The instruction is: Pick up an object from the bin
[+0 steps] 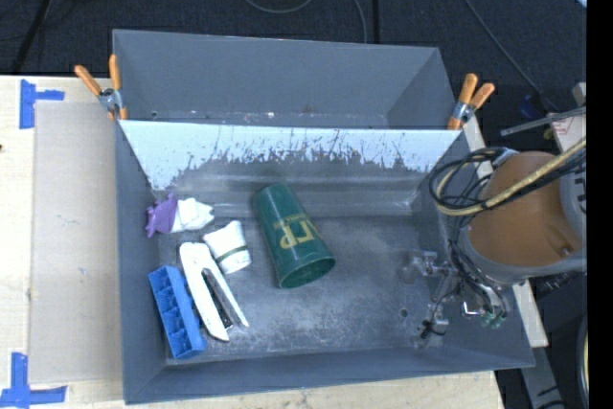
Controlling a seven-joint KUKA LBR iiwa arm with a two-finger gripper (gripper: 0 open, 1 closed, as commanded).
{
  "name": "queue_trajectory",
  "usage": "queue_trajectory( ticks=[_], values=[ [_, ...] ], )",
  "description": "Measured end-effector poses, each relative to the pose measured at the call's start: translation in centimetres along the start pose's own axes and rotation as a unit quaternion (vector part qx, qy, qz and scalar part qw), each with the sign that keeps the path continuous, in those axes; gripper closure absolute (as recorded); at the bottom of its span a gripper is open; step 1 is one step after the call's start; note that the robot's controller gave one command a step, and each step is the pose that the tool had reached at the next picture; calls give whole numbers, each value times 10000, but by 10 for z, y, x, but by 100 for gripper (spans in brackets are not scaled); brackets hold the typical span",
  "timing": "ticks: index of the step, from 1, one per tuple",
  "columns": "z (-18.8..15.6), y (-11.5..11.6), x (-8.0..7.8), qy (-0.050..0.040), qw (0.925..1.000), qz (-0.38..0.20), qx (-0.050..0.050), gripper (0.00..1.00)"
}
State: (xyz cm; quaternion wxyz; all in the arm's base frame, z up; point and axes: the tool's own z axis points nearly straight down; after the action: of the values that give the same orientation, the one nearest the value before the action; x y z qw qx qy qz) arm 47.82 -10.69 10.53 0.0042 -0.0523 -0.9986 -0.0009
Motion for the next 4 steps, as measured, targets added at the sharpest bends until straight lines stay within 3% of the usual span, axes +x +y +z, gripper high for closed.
queue_trajectory(
  ticks=[1,2,3,4],
  values=[
    [-5,19,-1,-7,9956,941,-6,0],
    [25,27,1,8,9998,190,-2,0],
    [36,-1,4,9,9998,217,-8,100],
    [36,-1,4,9,9998,215,-8,100]
  ],
)
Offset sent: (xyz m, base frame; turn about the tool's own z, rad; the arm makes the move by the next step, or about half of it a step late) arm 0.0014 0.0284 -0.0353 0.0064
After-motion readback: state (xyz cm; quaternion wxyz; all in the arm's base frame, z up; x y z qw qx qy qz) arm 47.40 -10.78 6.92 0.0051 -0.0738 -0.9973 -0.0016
